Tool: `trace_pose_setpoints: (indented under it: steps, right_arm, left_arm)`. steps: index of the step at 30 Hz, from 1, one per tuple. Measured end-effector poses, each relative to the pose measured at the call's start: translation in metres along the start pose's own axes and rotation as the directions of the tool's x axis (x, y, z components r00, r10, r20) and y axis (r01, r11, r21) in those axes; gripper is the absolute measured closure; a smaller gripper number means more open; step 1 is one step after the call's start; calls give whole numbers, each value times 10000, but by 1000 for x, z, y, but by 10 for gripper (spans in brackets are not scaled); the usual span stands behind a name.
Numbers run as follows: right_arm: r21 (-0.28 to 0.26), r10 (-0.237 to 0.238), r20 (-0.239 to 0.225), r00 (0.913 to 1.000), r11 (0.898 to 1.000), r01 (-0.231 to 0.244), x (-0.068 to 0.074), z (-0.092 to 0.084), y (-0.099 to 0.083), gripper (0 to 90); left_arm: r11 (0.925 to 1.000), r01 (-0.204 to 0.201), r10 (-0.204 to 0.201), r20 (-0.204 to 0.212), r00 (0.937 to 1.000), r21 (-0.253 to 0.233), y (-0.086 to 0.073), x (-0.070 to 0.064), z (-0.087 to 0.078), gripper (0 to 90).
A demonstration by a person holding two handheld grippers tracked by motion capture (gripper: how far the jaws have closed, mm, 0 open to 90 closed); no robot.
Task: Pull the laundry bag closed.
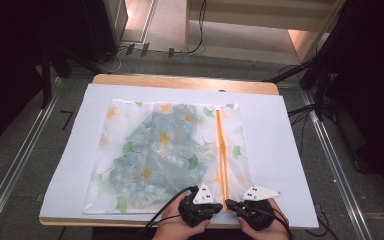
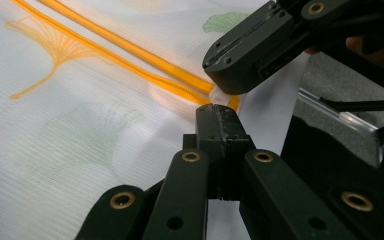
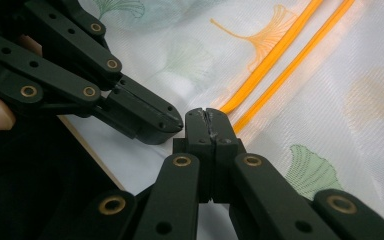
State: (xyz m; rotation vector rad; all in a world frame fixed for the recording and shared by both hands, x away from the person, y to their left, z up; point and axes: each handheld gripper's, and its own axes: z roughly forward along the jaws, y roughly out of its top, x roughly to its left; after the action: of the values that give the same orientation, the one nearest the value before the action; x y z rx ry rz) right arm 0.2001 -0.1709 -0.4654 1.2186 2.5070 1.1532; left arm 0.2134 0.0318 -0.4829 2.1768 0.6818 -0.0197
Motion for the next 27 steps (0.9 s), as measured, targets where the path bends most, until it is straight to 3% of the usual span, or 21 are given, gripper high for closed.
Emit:
trace_pose_setpoints:
  steps: [8,13,19,27]
  right_arm:
    - [126,278,48,9996,9995,-279,-1,3,0,900]
    - [212,466,-45,9989,9987,-465,-4,6,4,900]
    - [278,66,213,9998,9996,-72,-7,9,13,900]
    - [86,138,284,9995,9999,-141,-19,11,23,900]
  left_arm:
    - [9970,-779,778,-440,9960,-11,-1,-8,3,900]
    - [9965,-827,823,-424,9957,-75,-2,-9,4,900]
    - [9983,-579,579,-157,9982,1,-1,-5,3,900]
    - [9980,-628,627,-174,9979,-72,-2,-5,3,900]
